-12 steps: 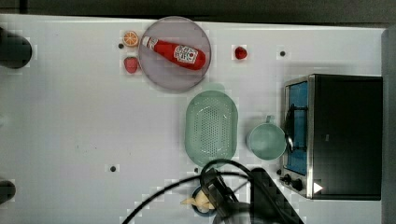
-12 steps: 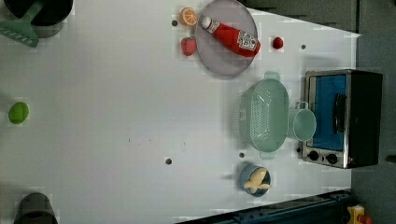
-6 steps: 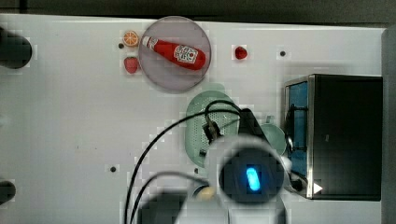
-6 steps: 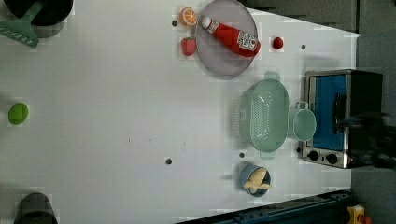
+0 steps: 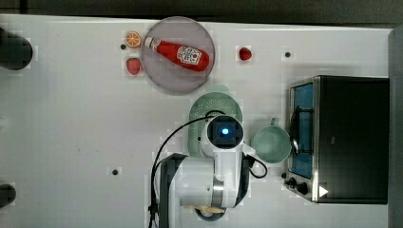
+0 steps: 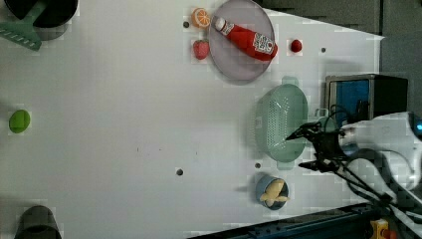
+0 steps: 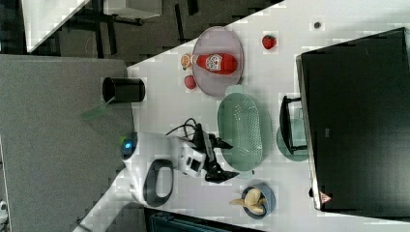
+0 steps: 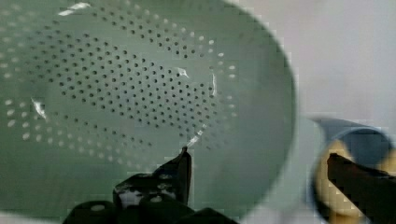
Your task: Drag strainer right to left.
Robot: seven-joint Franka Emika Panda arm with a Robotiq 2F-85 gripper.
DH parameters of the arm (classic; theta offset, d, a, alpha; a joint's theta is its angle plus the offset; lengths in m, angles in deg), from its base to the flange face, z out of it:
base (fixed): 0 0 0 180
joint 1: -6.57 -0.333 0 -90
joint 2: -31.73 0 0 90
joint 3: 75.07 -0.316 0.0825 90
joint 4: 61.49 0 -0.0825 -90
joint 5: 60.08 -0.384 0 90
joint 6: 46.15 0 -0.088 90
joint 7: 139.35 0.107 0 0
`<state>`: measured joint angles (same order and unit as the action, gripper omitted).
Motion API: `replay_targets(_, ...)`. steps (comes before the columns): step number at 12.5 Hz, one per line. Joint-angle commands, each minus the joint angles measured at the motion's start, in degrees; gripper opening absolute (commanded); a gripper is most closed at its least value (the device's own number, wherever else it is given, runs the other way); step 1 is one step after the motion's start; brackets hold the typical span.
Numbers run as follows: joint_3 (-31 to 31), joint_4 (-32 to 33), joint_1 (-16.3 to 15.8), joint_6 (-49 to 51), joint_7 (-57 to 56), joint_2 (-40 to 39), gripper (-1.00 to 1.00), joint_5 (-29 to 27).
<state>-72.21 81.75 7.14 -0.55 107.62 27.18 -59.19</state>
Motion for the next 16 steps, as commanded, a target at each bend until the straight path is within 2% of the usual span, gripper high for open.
replay_targets(1, -1.1, -2.1, -0.4, -8.9, 8.9, -0.8, 1.0, 0.8)
replay_targets(4, -2.7, -1.3, -1.2, -17.5, 20.5, -7.7, 1.0, 0.7)
replay_targets(7, -4.6, -1.0, -2.4, -25.2, 24.0, -13.1, 1.0, 0.7)
replay_targets(10, -4.9, -1.1, -3.2, -26.9, 24.0, -16.0, 1.0, 0.7)
replay_targets(16, -6.1, -2.0, -6.4, -26.5, 26.4, -16.5, 1.0, 0.5)
